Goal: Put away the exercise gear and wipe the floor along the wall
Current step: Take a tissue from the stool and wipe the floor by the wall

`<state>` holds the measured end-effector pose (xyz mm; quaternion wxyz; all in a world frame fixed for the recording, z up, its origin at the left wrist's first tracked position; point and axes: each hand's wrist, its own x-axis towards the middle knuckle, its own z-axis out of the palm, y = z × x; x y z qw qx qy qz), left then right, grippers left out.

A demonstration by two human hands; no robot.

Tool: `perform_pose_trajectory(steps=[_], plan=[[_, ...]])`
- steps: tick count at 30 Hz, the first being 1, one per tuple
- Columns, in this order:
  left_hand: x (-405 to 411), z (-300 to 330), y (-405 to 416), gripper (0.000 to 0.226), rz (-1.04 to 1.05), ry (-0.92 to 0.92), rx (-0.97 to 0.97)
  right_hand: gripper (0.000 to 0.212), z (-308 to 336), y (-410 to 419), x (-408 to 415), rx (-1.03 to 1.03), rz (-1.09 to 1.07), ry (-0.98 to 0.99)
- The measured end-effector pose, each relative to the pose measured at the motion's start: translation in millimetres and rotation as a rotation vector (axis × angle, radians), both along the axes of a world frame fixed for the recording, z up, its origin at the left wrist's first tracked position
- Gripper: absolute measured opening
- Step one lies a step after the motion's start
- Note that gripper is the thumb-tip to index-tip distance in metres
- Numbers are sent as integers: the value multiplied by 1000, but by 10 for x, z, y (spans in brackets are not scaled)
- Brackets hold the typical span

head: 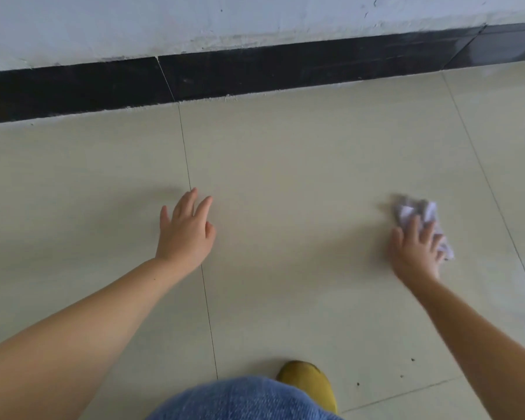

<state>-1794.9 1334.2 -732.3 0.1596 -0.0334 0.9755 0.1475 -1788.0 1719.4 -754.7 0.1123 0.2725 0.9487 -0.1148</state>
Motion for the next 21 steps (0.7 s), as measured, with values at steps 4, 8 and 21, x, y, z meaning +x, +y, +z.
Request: perform_pose_trajectory(steps=[4,8,21], plan=[[-75,-62,137,54,-5,-9,17,56,38,-199,-423,-20,-302,-85],[-133,-114,250,57,122,31,50,60,-274,-1711,32,52,541,100],[-414,-216,587,59,49,-56,-52,60,-118,423,-1621,49,114,56]])
